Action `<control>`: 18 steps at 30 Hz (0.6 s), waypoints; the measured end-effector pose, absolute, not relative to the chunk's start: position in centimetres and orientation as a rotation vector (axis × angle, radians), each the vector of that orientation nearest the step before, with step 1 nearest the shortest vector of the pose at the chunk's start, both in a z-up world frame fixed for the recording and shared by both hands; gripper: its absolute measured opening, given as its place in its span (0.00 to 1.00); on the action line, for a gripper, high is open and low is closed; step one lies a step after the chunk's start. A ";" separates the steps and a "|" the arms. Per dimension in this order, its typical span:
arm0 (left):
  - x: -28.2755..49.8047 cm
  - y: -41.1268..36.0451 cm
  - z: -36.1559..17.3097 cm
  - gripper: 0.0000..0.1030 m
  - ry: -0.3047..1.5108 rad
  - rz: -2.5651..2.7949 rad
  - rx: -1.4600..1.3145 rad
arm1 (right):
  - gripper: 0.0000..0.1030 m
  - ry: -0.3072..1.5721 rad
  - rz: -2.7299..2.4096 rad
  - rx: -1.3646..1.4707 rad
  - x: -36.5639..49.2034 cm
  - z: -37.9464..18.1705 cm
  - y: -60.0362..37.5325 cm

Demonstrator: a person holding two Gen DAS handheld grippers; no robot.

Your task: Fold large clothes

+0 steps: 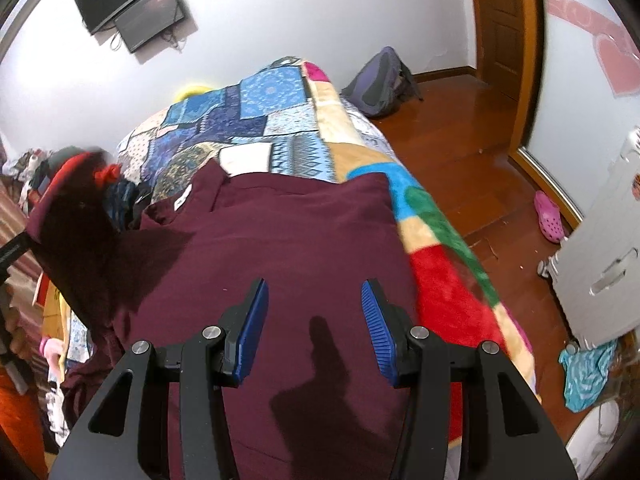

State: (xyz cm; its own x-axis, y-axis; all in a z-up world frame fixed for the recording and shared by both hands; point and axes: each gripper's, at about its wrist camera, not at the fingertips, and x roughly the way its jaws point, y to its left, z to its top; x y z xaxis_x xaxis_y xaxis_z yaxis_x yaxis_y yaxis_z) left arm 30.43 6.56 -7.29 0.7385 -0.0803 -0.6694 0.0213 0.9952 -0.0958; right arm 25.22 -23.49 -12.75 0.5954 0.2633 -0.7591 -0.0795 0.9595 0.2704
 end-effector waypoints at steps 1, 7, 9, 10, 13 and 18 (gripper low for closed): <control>29.7 8.1 -7.3 0.05 0.737 -0.035 -0.110 | 0.44 0.915 0.206 0.212 25.4 -12.7 -22.9; 26.1 14.1 -9.9 0.03 0.776 0.051 -0.218 | 0.44 0.942 0.262 0.199 26.1 -13.4 -19.9; 25.2 15.4 -11.5 0.03 0.811 0.059 -0.257 | 0.44 0.958 0.270 0.185 26.2 -13.8 -19.0; 24.9 16.0 -12.4 0.05 0.833 0.060 -0.272 | 0.44 0.966 0.275 0.178 26.2 -14.0 -18.6; 23.9 17.4 -15.5 0.11 0.924 0.074 -0.302 | 0.44 0.984 0.281 0.157 26.2 -14.3 -17.7; 22.6 18.7 -21.7 0.18 1.096 0.018 -0.390 | 0.44 1.005 0.262 0.124 26.1 -14.7 -17.2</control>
State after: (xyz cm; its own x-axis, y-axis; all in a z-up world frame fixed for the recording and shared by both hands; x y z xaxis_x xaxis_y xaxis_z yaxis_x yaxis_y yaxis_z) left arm 22.58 18.65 -21.72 0.4638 -0.1761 -0.8683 -0.2053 0.9320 -0.2987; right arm 26.14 -17.21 -14.75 0.5078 0.2737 -0.8169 -0.1598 0.9617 0.2229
